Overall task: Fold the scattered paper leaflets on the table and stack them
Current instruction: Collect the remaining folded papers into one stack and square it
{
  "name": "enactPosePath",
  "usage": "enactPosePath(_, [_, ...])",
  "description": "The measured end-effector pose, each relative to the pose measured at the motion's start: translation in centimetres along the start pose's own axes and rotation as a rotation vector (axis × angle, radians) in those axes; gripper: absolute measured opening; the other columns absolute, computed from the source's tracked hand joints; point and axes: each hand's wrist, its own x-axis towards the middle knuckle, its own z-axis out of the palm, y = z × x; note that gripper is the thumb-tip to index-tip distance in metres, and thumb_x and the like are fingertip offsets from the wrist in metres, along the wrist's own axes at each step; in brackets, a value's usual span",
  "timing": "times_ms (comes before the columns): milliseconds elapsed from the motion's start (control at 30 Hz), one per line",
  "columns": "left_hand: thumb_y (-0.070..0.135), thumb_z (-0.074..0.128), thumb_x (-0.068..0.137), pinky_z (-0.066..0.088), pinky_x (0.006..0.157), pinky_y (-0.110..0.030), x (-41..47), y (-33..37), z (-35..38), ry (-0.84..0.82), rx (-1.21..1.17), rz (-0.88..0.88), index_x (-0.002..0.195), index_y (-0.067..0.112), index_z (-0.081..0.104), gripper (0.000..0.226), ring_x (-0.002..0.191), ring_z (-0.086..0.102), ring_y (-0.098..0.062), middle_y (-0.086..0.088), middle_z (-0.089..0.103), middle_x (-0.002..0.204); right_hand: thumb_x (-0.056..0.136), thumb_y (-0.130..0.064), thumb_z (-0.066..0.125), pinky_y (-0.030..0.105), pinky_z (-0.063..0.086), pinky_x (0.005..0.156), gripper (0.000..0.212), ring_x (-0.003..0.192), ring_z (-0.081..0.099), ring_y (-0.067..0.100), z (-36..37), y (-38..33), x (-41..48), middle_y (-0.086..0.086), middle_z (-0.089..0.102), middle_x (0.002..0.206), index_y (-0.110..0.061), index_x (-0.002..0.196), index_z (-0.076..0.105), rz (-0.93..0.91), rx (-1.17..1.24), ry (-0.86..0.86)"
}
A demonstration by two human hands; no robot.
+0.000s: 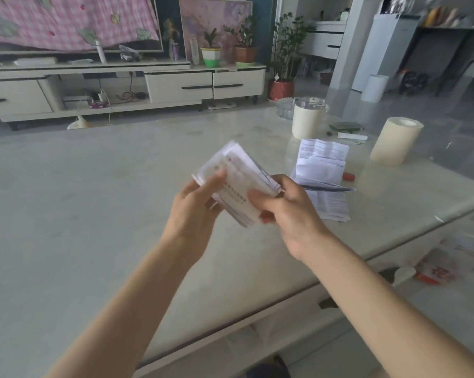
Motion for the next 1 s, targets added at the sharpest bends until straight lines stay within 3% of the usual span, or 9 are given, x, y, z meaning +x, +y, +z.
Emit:
enactPosePath(133, [0.019,0.049,0.094,0.055,0.066,-0.03,0.1,-1.8,3.7,0.051,-0.117,-0.066,0.1,0.009,0.063,0.019,0.084,0.068,-0.022,-0.011,0.071,0.094,0.084,-0.014,0.067,0.023,0.048,0.055,0.013,0.064,0.061,0.01,0.1,0.1,-0.8,0.0,0.064,0.079,-0.014,0.09,0.056,-0.003,-0.038,0.056])
enactPosePath(233, [0.017,0.052,0.094,0.055,0.067,-0.024,0.8,-2.2,4.8,0.132,-0.149,-0.075,0.098,0.016,0.063,0.012,0.08,0.068,-0.012,0.001,0.072,0.088,0.088,-0.018,0.062,0.023,0.048,0.073,0.008,0.08,0.06,0.016,-3.1,-0.6,-0.1,0.001,0.063,0.087,-0.011,0.092,0.06,-0.346,-0.38,0.25])
enactPosePath(300, [0.016,0.053,0.093,0.056,0.065,-0.02,1.1,-2.3,4.6,0.149,-0.158,-0.105,0.095,0.02,0.063,0.011,0.075,0.068,-0.007,0.006,0.072,0.081,0.081,-0.006,0.06,0.026,0.044,0.082,0.021,0.091,0.055,0.023,-6.7,-1.3,0.7,0.004,0.057,0.099,-0.008,0.102,0.057,-0.572,-0.663,0.467])
enactPosePath(367, [0.015,0.053,0.092,0.057,0.065,-0.019,1.0,-2.4,4.2,0.085,-0.181,-0.173,0.093,0.019,0.064,0.012,0.072,0.069,-0.006,0.006,0.073,0.078,0.071,-0.001,0.062,0.036,0.038,0.091,0.043,0.106,0.048,0.031,-10.7,-1.6,1.2,0.012,0.049,0.113,-0.006,0.112,0.05,-0.448,-0.995,0.532])
enactPosePath(467, [0.015,0.054,0.089,0.057,0.071,-0.022,0.8,-2.5,3.6,-0.004,-0.222,-0.31,0.094,0.016,0.066,0.013,0.074,0.07,-0.009,0.002,0.074,0.084,0.067,-0.019,0.08,0.034,0.031,0.09,0.058,0.114,0.04,0.032,-13.8,0.1,1.4,0.014,0.044,0.122,-0.009,0.115,0.048,-0.088,-1.208,0.393])
enactPosePath(633, [0.018,0.059,0.074,0.044,0.098,-0.038,0.4,-3.4,2.6,-0.067,-0.289,-0.379,0.098,0.014,0.068,0.026,0.085,0.07,-0.017,-0.004,0.072,0.097,0.071,-0.005,0.074,0.038,0.039,0.081,0.011,0.094,0.056,0.036,-13.8,1.6,2.4,0.014,0.062,0.094,-0.006,0.079,0.066,-0.403,-1.181,0.369])
enactPosePath(700, [0.019,0.058,0.075,0.039,0.103,-0.043,0.3,-3.5,2.3,-0.074,-0.321,-0.367,0.092,0.015,0.074,0.023,0.09,0.068,-0.02,-0.005,0.071,0.101,0.075,-0.004,0.071,0.039,0.046,0.075,0.008,0.088,0.061,0.034,-13.7,1.2,1.8,0.011,0.065,0.084,-0.006,0.074,0.063,-0.479,-1.098,0.389])
enactPosePath(800, [0.021,0.055,0.077,0.041,0.098,-0.046,0.3,-3.0,2.1,-0.094,-0.335,-0.296,0.083,0.02,0.077,0.023,0.086,0.069,-0.019,-0.002,0.072,0.097,0.08,-0.006,0.067,0.035,0.047,0.069,0.01,0.075,0.062,0.025,-12.1,0.3,0.5,0.004,0.066,0.077,-0.006,0.076,0.059,-0.526,-0.926,0.4])
enactPosePath(1000, [0.033,0.079,0.065,0.046,0.09,-0.06,0.4,-2.9,0.7,-0.294,-0.422,-0.287,0.122,0.012,0.061,0.064,0.112,0.06,-0.032,-0.012,0.063,0.122,0.079,-0.005,0.065,0.018,0.038,0.055,0.011,0.055,0.049,0.01,-7.2,0.2,-0.6,0.002,0.059,0.066,-0.006,0.074,0.055,-0.667,-0.776,0.416])
